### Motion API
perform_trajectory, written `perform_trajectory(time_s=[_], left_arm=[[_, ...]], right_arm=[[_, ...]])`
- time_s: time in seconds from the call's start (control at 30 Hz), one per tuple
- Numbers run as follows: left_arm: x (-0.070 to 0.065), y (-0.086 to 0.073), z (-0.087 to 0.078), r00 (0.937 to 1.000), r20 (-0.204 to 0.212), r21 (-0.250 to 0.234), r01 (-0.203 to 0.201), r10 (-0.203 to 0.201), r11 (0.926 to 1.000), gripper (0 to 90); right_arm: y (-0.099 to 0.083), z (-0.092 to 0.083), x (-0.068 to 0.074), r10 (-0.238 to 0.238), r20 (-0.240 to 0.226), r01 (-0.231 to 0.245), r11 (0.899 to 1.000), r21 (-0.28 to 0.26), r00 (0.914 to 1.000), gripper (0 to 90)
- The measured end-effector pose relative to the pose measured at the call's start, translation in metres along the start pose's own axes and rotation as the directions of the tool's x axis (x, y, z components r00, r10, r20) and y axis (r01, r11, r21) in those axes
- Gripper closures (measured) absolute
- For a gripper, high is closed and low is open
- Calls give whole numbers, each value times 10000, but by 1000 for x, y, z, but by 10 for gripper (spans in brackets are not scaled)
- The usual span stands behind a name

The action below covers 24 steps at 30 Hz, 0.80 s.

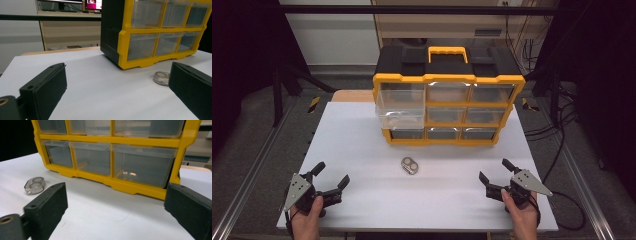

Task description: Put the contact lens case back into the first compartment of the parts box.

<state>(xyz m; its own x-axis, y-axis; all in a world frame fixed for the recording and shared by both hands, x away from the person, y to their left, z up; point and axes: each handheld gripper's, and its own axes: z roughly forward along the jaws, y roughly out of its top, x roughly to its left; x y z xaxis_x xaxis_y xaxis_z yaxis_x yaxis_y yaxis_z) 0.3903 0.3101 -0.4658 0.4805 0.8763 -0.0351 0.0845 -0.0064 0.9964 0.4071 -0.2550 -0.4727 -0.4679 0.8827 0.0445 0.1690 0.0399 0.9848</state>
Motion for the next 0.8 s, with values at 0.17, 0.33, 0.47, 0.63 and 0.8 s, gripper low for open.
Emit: perform_trajectory(time_s=[0.17,0.33,0.47,0.63,0.8], left_arm=[[-1,0,2,10000,28,5,-29,29,10000,14],[-1,-1,2,10000,13,24,-50,50,10000,14],[-2,-1,3,10000,44,48,-57,57,10000,14],[-3,-2,5,9998,130,155,-169,167,9997,14],[-3,-2,6,9997,152,141,-167,165,9998,13]], right_arm=[[-1,1,1,122,-152,-117,9994,333,9998,39],[-1,5,4,33,-123,-25,9978,669,9999,36],[-2,9,8,-18,-80,25,9963,862,10000,41],[2,27,21,89,125,-107,9895,1443,9999,62],[8,48,40,-167,-451,262,9753,2195,9988,66]])
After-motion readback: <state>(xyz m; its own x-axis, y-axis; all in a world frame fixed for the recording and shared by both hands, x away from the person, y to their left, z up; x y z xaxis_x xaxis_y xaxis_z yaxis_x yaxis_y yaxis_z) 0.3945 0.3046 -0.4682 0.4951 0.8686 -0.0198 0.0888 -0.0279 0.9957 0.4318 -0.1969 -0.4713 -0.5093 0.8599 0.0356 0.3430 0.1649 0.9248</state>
